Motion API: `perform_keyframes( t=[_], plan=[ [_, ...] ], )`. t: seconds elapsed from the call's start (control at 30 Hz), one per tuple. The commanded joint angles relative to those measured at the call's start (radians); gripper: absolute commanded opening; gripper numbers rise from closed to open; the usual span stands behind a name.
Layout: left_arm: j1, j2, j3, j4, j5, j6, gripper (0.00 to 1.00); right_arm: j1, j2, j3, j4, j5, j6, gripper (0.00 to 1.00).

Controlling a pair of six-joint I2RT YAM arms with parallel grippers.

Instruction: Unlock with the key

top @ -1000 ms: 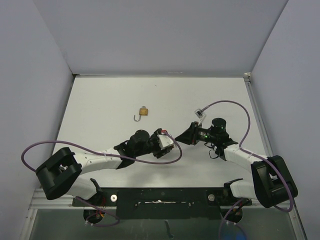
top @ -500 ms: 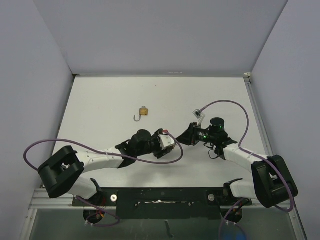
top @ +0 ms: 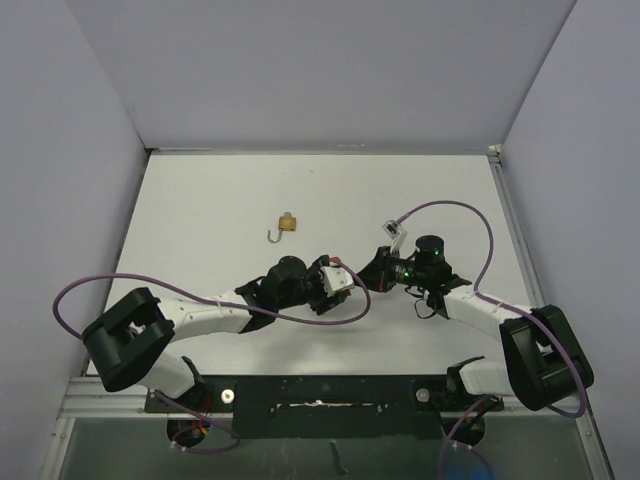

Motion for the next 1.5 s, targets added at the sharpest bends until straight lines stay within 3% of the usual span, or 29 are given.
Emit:
perform_keyframes(
  t=[0.0, 0.4, 0.8, 1.47],
  plan=[
    [-0.005, -0.012, 0.074, 0.133, 0.028, -0.017, 0.00, 0.007, 0.000, 0.030, 0.021, -0.001, -0.014, 0.00],
    [-0.069, 0.038, 0.064, 0.167, -0.120, 0.033, 0.00, 0.008, 0.095, 0.034, 0.123, -0.063, 0.149, 0.00],
    [-0.095, 0.078, 0.072, 0.213, -0.215, 0.062, 0.00, 0.007, 0.128, 0.058, 0.094, -0.001, 0.309, 0.00],
    [-0.128, 0.108, 0.190, 0.129, -0.331, 0.154, 0.00, 0.001, 0.179, 0.105, 0.135, 0.030, 0.607, 0.00]
  ],
)
